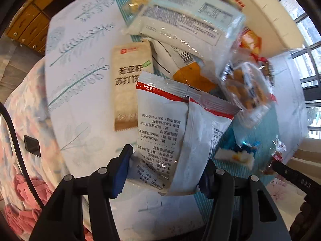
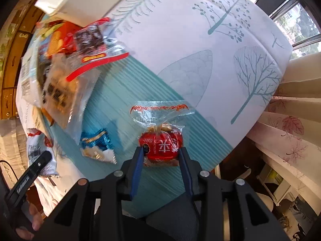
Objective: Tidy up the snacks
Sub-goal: 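Grasp the red-wrapped bread packet with the right tool while the left tool grasps the white snack bag, then carry both packets into the white tray and open both tools to release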
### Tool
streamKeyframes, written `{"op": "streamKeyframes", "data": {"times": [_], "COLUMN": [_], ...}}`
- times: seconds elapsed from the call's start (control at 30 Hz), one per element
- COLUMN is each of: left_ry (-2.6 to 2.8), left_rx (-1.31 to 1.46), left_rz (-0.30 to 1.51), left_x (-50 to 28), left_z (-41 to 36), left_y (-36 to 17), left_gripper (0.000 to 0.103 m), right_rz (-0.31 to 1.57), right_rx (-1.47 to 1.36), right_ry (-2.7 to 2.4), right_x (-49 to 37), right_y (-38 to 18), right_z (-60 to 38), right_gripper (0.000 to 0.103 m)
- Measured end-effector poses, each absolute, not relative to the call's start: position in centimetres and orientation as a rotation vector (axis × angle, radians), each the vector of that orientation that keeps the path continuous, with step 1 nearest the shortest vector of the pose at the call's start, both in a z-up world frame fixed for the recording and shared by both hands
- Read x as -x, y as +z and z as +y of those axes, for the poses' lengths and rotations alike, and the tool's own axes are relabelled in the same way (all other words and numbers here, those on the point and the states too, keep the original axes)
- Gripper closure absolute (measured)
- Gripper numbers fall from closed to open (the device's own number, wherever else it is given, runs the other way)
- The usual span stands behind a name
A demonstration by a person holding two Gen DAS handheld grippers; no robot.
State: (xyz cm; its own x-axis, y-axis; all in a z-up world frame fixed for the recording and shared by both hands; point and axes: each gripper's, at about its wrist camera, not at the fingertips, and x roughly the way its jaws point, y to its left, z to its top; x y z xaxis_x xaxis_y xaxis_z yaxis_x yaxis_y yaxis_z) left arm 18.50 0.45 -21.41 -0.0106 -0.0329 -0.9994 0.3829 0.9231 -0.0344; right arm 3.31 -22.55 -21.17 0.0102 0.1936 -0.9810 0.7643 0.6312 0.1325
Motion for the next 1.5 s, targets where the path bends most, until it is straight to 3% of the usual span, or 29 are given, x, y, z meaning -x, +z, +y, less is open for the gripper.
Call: {"op": "streamKeyframes", "data": {"times": [0.57, 0.97, 1.5], "left_ry": [-0.497, -0.552, -0.572], "left_rx": [0.019, 0.166, 0.258], "left_rz": [1.155, 1.03, 0.952], "left_x": [-9.8, -10.6, -16.9], "left_z": [5.8, 6.3, -3.4], "left_y": [-7.2, -4.2, -1.5], "left_gripper": [0.046, 0.046, 0.046], "right_rz": [1.313, 1.106, 0.975], "right_rx": [-0.607, -0.291, 0.013], "right_ry": [-0.417, -0.368, -0.348], "right_x": [-0.2, -3.3, -10.1], "right_y": [-12.0, -6.8, -2.6], "right_z": [-16.4, -14.7, -22.2], "right_gripper": [0.067, 0.067, 0.067]}}
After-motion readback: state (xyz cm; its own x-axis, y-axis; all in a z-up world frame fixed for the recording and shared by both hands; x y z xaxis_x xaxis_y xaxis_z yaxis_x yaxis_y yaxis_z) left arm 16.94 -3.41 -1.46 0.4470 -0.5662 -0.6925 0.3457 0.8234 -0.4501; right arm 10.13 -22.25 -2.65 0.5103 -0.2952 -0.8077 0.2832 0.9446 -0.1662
